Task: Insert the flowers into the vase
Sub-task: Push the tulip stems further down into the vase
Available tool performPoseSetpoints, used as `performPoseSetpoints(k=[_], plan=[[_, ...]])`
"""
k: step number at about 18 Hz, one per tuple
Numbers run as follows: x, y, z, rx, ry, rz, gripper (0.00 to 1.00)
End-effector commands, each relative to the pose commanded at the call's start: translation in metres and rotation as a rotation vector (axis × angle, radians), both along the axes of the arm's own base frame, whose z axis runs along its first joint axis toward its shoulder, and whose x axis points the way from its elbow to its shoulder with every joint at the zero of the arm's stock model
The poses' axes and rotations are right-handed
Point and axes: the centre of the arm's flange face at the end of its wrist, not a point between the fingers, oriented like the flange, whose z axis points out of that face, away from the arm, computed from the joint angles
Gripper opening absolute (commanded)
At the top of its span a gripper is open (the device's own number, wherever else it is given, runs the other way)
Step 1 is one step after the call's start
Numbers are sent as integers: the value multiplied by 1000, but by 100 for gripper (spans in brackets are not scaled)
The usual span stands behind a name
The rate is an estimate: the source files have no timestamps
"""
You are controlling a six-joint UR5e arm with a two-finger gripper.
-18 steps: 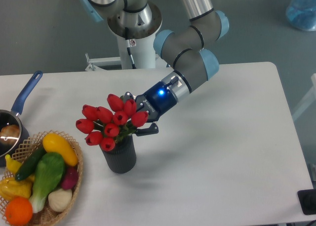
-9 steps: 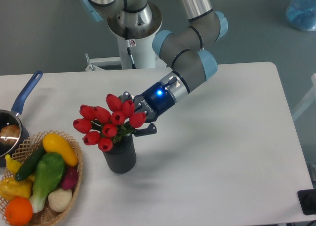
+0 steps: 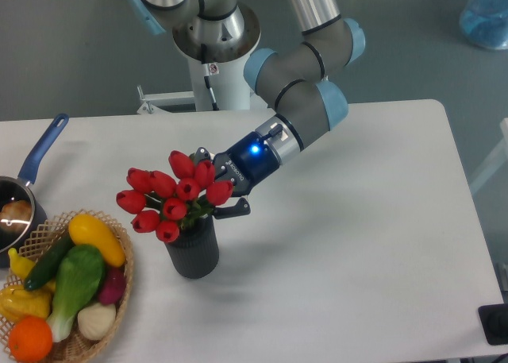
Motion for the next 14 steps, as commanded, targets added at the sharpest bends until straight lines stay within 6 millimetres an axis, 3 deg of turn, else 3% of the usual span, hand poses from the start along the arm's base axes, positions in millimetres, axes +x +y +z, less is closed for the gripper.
performPoseSetpoints(k=[5,7,14], plan=[[0,0,0,0,0,0,34],[0,0,0,1,1,0,41],[-4,-1,0,11,20,3,49]])
